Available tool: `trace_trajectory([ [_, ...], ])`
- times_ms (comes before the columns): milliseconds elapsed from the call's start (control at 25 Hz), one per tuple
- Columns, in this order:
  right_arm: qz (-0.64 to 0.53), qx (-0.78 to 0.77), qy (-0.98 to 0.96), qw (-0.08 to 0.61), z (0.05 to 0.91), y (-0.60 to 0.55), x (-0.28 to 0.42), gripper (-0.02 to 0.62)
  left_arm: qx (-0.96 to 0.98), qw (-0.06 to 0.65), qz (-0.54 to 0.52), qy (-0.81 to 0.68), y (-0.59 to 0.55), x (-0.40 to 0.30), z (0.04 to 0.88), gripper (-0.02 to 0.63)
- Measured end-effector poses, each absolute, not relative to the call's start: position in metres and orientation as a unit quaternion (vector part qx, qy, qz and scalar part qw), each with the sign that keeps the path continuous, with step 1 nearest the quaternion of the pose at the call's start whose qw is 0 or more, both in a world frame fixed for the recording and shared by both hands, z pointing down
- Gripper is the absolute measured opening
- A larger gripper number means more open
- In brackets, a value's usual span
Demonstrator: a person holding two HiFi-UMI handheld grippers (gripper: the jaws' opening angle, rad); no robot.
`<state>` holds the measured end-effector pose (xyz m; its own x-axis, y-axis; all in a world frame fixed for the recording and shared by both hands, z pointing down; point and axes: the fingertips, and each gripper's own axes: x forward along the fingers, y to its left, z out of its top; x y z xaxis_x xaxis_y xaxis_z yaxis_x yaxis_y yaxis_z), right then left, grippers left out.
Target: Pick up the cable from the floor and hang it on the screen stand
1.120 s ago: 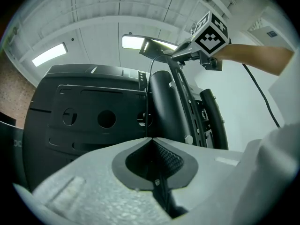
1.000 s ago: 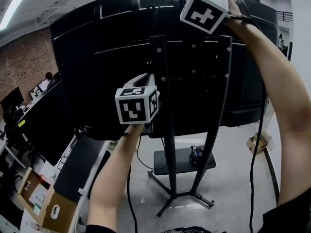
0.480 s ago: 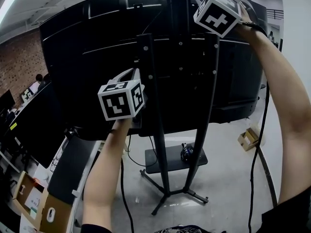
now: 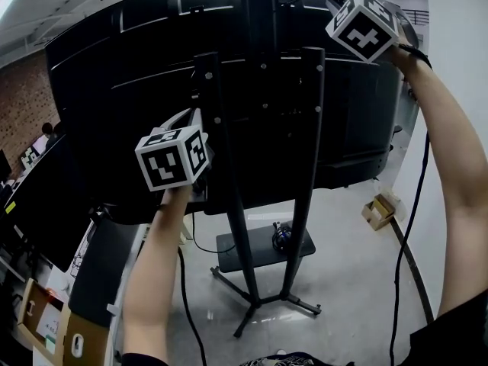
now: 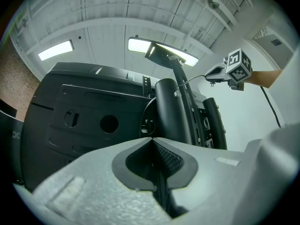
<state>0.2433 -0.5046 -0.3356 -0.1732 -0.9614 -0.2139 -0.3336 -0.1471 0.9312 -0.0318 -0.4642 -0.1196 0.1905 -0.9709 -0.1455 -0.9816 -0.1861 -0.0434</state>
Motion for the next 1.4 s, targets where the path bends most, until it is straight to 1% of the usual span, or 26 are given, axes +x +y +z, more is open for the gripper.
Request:
trace_trajectory([
  [200, -0.482, 0.568, -0.59, 0.311, -0.32, -0.509, 0.265, 0.018, -0.769, 0.064, 0.044, 0.634, -0.462, -0.034, -0.122, -0.002],
  [440, -0.402, 0.569, -0.649, 0.307, -0.264, -0.526, 0.282, 0.018, -0.771, 0.063, 0.048, 0.632, -0.459, -0.037, -0.12, -0.002],
  [1040, -0.284, 0.576, -0.708, 0.294, -0.203, -0.545, 0.29, 0.018, -0.776, 0.067, 0.042, 0.625, -0.455, -0.034, -0.117, -0.002],
  [1240, -0.226, 0.581, -0.738, 0.26, -0.192, -0.55, 0.283, 0.017, -0.778, 0.065, 0.042, 0.623, -0.455, -0.032, -0.115, -0.002],
  [1400, -0.159, 0.575, -0.777, 0.201, -0.182, -0.549, 0.277, 0.017, -0.784, 0.062, 0.039, 0.617, -0.456, -0.026, -0.11, -0.002],
])
